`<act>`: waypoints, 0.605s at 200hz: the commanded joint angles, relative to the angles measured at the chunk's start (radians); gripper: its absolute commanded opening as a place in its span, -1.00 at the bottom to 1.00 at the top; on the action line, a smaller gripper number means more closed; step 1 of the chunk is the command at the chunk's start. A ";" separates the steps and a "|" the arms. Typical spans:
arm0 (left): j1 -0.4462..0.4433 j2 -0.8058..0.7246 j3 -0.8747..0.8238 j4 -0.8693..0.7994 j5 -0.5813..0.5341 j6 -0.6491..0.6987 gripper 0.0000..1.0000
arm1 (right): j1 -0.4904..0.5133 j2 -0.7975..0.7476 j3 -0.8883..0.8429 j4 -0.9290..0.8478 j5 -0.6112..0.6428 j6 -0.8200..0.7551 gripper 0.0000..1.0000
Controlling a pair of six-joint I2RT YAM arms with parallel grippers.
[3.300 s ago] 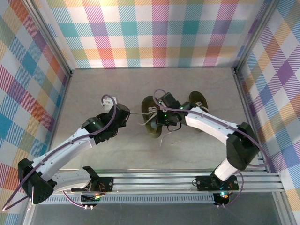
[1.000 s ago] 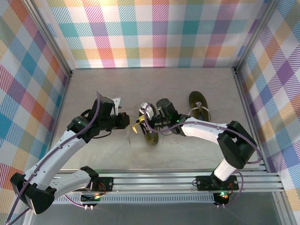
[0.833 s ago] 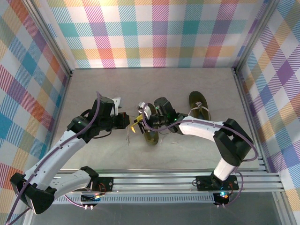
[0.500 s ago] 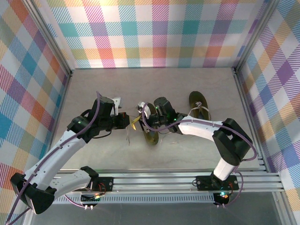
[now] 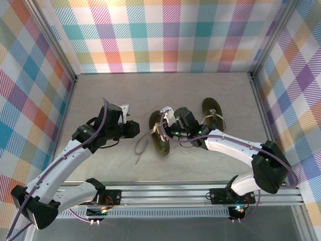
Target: Tie the shoes
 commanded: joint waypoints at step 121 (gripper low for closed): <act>-0.004 0.242 -0.135 0.025 -0.290 -0.084 -0.06 | -0.026 -0.114 0.044 -0.075 0.212 0.092 -1.00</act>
